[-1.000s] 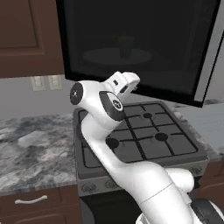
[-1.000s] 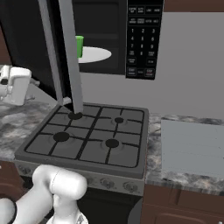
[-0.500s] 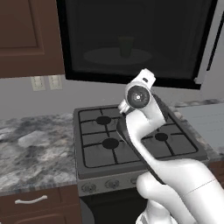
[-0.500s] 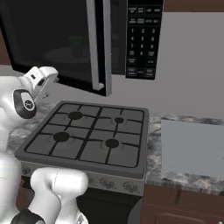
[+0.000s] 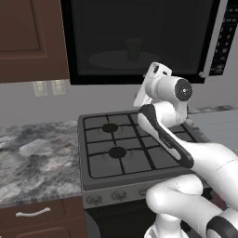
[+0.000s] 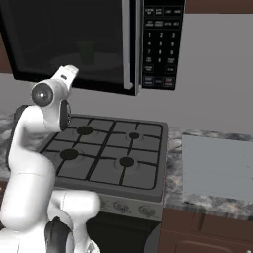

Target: Place the microwavable item in the microwave. Then, close the microwave door and press the start button.

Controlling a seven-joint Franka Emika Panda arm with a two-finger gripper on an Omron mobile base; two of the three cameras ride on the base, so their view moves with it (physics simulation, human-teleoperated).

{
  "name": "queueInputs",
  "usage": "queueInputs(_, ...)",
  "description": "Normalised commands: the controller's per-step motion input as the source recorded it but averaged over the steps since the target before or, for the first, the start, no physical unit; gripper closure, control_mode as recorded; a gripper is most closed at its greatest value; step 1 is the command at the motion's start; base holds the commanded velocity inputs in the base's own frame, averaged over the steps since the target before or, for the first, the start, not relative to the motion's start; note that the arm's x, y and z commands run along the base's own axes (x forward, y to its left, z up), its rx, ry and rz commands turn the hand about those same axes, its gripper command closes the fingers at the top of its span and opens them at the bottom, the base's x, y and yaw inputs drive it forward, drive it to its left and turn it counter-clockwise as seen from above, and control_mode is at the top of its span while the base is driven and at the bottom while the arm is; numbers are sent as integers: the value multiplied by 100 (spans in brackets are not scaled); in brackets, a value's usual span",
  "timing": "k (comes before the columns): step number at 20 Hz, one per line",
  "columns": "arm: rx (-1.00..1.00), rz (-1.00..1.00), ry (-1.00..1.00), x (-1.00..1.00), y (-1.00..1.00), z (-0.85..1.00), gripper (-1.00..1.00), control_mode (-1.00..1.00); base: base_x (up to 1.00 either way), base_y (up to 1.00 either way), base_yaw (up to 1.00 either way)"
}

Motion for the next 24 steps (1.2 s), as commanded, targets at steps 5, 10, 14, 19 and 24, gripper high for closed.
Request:
queueInputs(5, 0, 36, -1, 46, 0, 11, -100, -100, 0, 0, 0)
queueInputs(10, 0, 31, -10, 19, 0, 0, -100, -100, 0, 0, 0)
queueInputs(14, 0, 25, -5, 9, 0, 1, -100, -100, 0, 0, 0)
queueInputs(19, -1, 18, -6, -25, -2, 0, -100, -100, 0, 0, 0)
queueInputs(24, 0, 5, -20, -100, -39, 5, -100, -100, 0, 0, 0)
